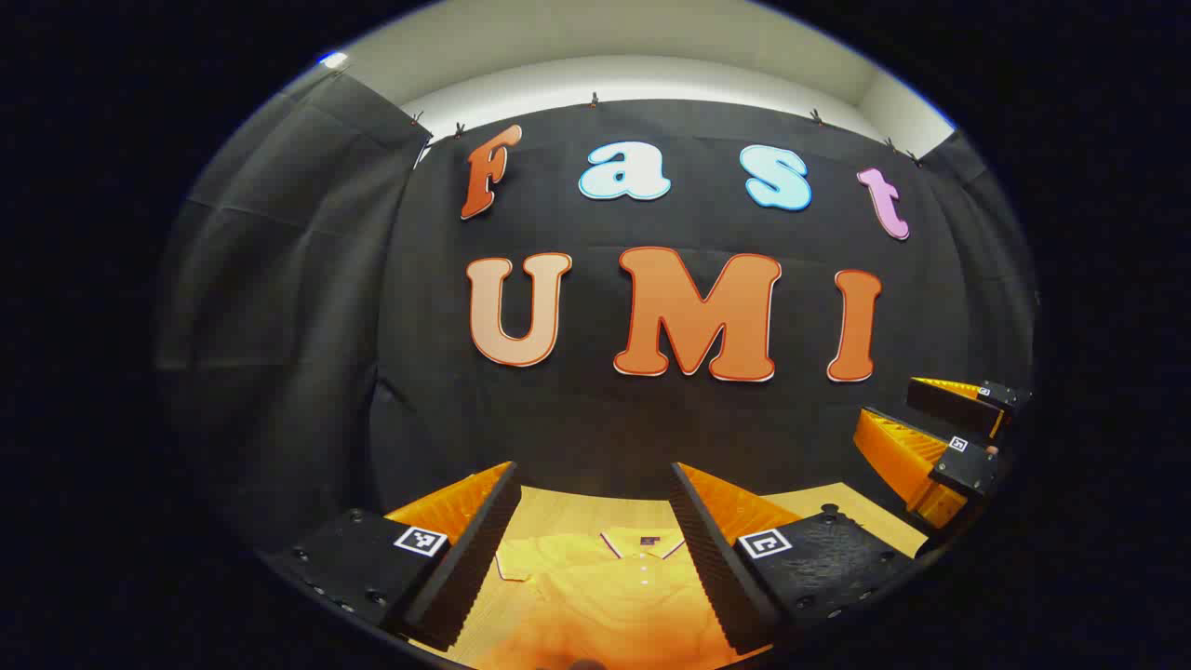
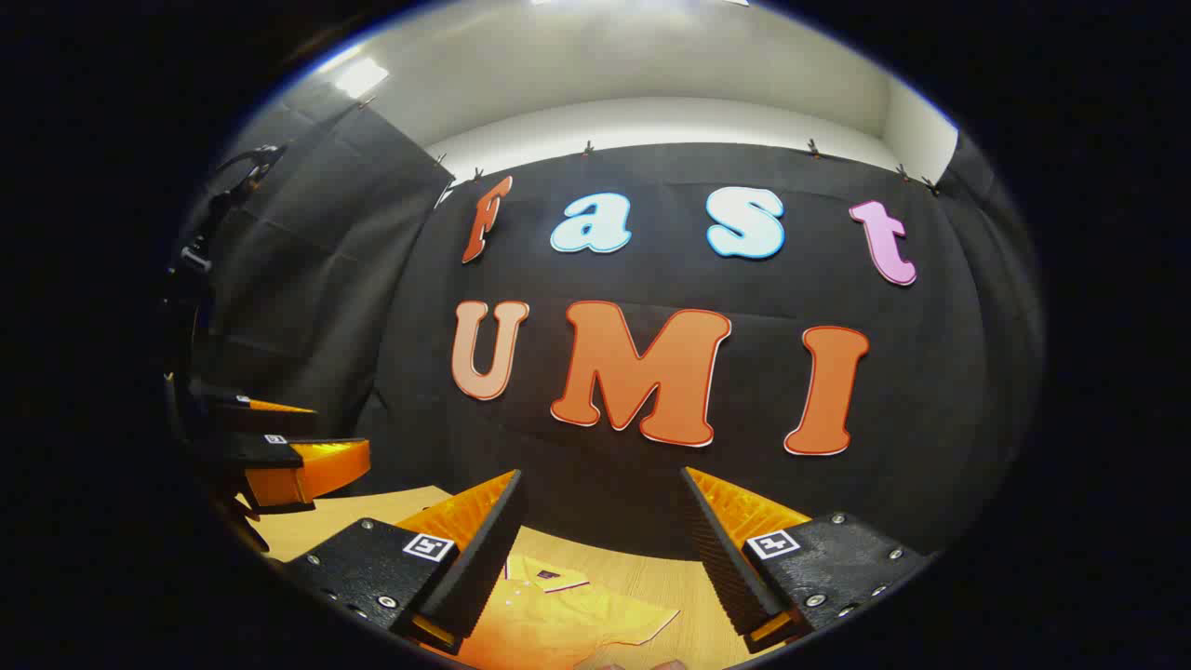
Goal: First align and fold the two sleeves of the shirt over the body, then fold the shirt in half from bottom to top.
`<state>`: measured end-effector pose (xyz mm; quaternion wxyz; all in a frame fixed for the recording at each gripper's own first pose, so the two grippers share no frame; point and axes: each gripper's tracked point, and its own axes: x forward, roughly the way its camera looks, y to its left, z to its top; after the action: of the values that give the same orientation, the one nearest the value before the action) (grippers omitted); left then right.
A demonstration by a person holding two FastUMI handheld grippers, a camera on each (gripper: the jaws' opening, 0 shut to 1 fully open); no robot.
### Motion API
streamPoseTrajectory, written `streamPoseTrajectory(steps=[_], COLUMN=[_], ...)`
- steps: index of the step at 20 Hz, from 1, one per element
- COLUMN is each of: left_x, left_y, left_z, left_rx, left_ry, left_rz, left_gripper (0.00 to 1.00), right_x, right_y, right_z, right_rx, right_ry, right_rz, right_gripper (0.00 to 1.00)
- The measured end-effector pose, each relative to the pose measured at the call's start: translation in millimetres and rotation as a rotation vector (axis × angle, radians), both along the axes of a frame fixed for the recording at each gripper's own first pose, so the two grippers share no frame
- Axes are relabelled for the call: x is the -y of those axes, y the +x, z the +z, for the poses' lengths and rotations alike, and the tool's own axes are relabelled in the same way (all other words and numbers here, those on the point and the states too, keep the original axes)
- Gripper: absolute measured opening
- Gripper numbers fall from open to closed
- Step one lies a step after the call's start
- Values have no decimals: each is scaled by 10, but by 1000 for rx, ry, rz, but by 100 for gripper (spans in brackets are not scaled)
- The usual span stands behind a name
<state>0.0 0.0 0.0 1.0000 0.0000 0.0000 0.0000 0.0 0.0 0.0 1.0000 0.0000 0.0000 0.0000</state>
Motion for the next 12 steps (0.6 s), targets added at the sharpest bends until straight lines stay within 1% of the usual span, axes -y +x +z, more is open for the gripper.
streamPoseTrajectory(steps=[1, 3, 4, 5, 6, 8, 10, 12], left_x=[-11, -66, -110, -148, -142, -233, -267, -253], left_y=[28, 75, 76, 94, 114, 207, 331, 483], left_z=[-15, -23, -67, -102, -157, -142, -75, -86], left_rx=[4, 9, 10, 5, -8, -13, 17, 10], left_ry=[-1, -3, -4, -6, -6, 8, 29, 55], left_rz=[15, 52, 74, 85, 83, 75, 40, -13], left_gripper=[98, 98, 95, 98, 98, 98, 97, 97], right_x=[-66, -113, -109, -114, -108, -52, -18, 67], right_y=[29, 82, 90, 107, 135, 176, 239, 306], right_z=[-49, -146, -186, -213, -262, -328, -280, -315], right_rx=[-7, -27, -31, -36, -50, -89, -73, -92], right_ry=[2, 3, 6, 12, 20, 25, 8, -25], right_rz=[23, 50, 55, 58, 52, 18, -27, -112], right_gripper=[98, 98, 98, 98, 98, 98, 98, 98])
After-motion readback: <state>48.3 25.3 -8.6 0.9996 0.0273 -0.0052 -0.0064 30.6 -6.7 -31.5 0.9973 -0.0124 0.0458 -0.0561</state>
